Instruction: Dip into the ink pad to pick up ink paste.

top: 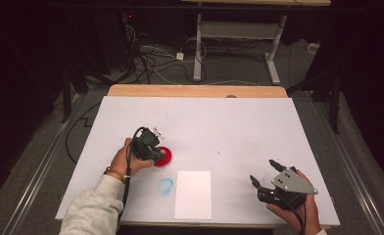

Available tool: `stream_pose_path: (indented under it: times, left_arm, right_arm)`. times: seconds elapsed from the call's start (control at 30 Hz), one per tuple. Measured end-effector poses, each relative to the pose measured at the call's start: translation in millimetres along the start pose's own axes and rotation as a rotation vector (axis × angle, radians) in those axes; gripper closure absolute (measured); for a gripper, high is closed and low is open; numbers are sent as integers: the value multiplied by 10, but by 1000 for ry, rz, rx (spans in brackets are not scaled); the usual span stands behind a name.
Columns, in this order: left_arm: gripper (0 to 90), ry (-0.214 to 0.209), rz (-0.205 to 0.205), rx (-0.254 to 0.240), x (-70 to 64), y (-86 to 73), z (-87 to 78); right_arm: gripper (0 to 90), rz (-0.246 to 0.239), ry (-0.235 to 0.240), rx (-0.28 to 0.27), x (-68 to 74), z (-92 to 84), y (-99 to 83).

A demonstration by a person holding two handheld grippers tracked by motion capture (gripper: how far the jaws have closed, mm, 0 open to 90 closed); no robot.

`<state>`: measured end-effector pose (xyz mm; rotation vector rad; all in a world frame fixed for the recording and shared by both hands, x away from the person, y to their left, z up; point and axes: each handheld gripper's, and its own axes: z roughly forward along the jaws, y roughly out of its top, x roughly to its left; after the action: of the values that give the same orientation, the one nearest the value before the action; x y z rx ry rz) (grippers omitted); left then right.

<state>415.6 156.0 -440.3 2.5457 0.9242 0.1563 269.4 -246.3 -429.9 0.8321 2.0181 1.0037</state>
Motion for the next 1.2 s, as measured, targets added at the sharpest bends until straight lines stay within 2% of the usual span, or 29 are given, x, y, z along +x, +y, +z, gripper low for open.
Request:
stream_pose_path:
  times: [0.23,0.43,0.7,0.73,0.8,0.87,1.0,1.2]
  left_arm:
    - [739,-26,-19,-20,36,-31,2]
    - [739,-21,-23,-28,28,-41,1]
    - [739,6,-4,-16,-6,-16,-9]
    - [739,13,-2,-13,-16,-8,-15]
    - [739,58,12,-10,-55,8,-45]
    - [739,49,11,-49,-65,12,-140]
    - [739,56,37,-120,-144,3,-368]
    - [738,66,61,-173,-239,-79,-554]
  right_arm:
    - [256,-1,0,0,-4,1,0]
    - [256,5,2,-1,-15,13,11]
    - [255,3,10,0,-23,44,14]
    - [256,6,6,-2,-26,39,13]
    - [255,7,5,-5,-34,29,15]
    - [255,8,2,-6,-35,26,17]
    - [254,7,4,-1,-34,26,13]
    - [254,8,-5,-9,-43,-4,19]
